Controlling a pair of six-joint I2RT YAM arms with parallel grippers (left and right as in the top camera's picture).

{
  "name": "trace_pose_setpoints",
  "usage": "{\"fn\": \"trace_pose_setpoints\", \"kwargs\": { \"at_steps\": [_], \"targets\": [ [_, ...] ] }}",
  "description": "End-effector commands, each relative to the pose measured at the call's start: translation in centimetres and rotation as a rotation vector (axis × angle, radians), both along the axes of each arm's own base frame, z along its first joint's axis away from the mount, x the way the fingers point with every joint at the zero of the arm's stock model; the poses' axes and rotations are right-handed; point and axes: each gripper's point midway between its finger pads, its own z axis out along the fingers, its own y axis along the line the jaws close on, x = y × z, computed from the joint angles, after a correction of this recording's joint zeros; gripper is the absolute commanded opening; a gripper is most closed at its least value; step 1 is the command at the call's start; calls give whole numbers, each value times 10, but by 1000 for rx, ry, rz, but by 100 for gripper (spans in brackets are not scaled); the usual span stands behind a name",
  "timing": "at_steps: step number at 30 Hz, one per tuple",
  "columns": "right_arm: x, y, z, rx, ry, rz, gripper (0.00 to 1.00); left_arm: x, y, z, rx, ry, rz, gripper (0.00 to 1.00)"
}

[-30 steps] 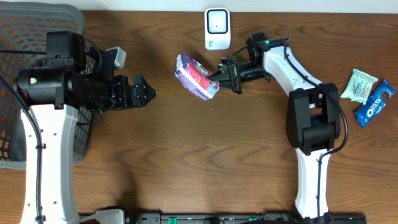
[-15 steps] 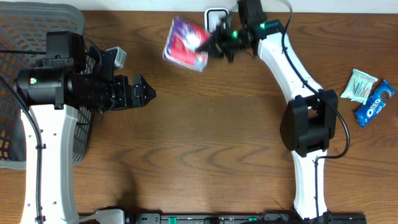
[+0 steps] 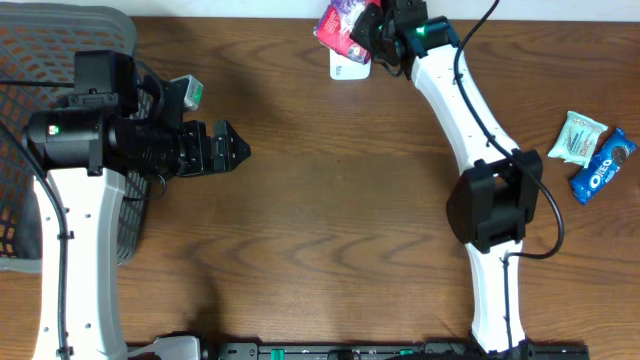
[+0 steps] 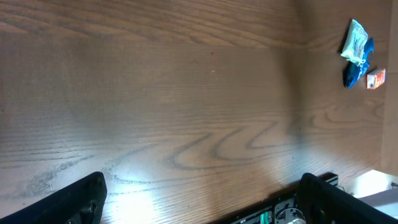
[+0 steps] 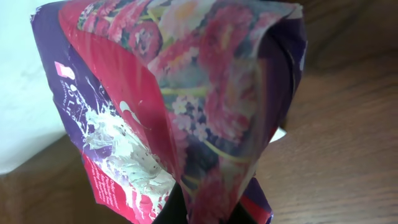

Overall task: Scan the item barcode
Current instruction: 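Lift the red-purple pack to the white scanner and hold it, then carry the red-purple pack to the right edge and release it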

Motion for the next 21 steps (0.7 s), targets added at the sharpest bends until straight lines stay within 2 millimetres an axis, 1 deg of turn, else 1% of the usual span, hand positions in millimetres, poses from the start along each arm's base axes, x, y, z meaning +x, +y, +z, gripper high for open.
{"fn": "trace_pose_setpoints", "kwargs": {
  "at_steps": [1,4,7,9,10,11,13,14,17,19,21],
  "targets": [
    [9,-11,-12,-42,-7,-58,1,-1,1,-4,11,8,-8,98],
    [12,-17,-6,-22,-14,-59,1,-1,1,-4,11,8,-8,98],
    [13,-21,7,29,-20,-22,1,-1,1,-4,11,8,-8,98],
    [13,-29,18,56,-27,-5,1,-1,1,-4,11,8,-8,98],
    [11,-46,29,65,-24,-25,1,-1,1,-4,11,8,-8,98],
    [8,-56,34,62,-18,-41,1,-1,1,-4,11,8,-8,98],
    [0,-84,44,45,4,-83,1,-1,1,-4,11,8,-8,98],
    [-7,-102,47,28,29,-118,1,-1,1,-4,11,8,-8,98],
    [-31,-167,48,-39,117,-252,1,-1,1,-4,11,8,-8,98],
    [-50,-222,42,-99,193,-370,1,-1,1,-4,11,8,-8,98],
    [-70,-269,32,-144,272,-470,1,-1,1,-4,11,8,-8,98]
  ]
}}
